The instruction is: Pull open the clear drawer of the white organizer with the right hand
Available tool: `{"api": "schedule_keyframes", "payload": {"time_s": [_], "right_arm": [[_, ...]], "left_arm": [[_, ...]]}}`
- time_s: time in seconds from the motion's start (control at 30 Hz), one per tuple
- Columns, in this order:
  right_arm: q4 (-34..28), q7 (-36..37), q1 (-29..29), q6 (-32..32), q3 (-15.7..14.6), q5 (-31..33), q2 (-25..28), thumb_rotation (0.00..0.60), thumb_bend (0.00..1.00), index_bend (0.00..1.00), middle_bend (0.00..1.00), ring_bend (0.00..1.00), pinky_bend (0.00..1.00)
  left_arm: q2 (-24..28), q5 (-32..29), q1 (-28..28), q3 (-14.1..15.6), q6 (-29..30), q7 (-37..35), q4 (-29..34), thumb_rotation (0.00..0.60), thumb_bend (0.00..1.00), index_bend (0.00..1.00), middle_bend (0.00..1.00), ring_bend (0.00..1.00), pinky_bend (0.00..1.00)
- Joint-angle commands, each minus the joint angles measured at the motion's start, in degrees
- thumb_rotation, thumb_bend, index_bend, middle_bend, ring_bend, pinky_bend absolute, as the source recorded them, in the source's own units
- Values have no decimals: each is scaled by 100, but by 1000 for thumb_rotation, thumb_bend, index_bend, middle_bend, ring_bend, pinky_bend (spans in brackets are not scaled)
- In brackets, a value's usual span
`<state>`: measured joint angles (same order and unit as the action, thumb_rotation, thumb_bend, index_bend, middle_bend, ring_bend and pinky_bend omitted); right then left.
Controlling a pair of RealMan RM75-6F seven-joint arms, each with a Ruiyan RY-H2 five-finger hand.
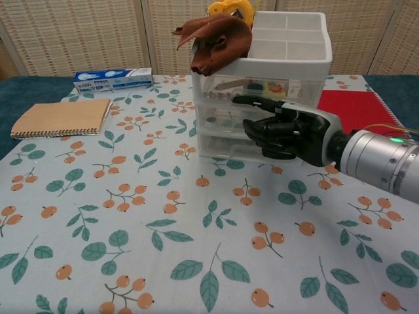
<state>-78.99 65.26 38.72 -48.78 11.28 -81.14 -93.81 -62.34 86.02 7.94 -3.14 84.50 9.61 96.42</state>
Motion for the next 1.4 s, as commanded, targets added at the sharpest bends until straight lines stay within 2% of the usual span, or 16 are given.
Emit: {"api": "schedule_keyframes", "payload": {"time_s": [0.03,0.13,0.47,0.8,0.87,0.97,1.07,1.27,1.4], "right_arm": [[0,16,3,-2,-9,-9,12,600,548,214,805,931,1000],[-35,30,-6,-24,-46,-50,49,600,564,242,807,933,1000],[-351,101,-135,-244,-289,-307,253,600,566,247,807,933,1000],[-922,11,-298,-381,-711,-572,684,600,566,246,807,933,1000],[-1030,-129,-309,-339,-792,-583,796,600,566,213,807,933,1000],[-1202,-401,-310,-283,-936,-666,1002,600,566,80,802,931,1000],[-1333,-840,-296,-177,-1065,-684,1198,600,566,3,784,923,1000],[-1675,-2016,-380,-327,-1233,-794,1539,600,563,0,766,915,1000],[-2031,-2614,-470,-671,-1275,-1047,1906,600,540,0,764,915,1000]], "left_arm": [[6,2,-2,-1,4,8,9,600,200,67,38,72,120],[9,12,-2,0,11,17,22,600,200,67,38,73,120],[-10,35,12,-6,11,29,24,600,200,67,38,73,119],[-31,30,2,2,13,-35,-25,600,199,67,38,73,119],[-36,31,4,3,8,-42,-36,600,199,67,38,73,119],[-47,33,10,5,-4,-59,-51,600,200,67,38,73,119],[-54,38,8,11,-6,-73,-67,600,200,67,38,73,119],[-70,43,11,13,-10,-85,-77,600,200,67,38,73,118],[-76,56,20,10,-11,-92,-85,600,200,67,38,73,119]]}}
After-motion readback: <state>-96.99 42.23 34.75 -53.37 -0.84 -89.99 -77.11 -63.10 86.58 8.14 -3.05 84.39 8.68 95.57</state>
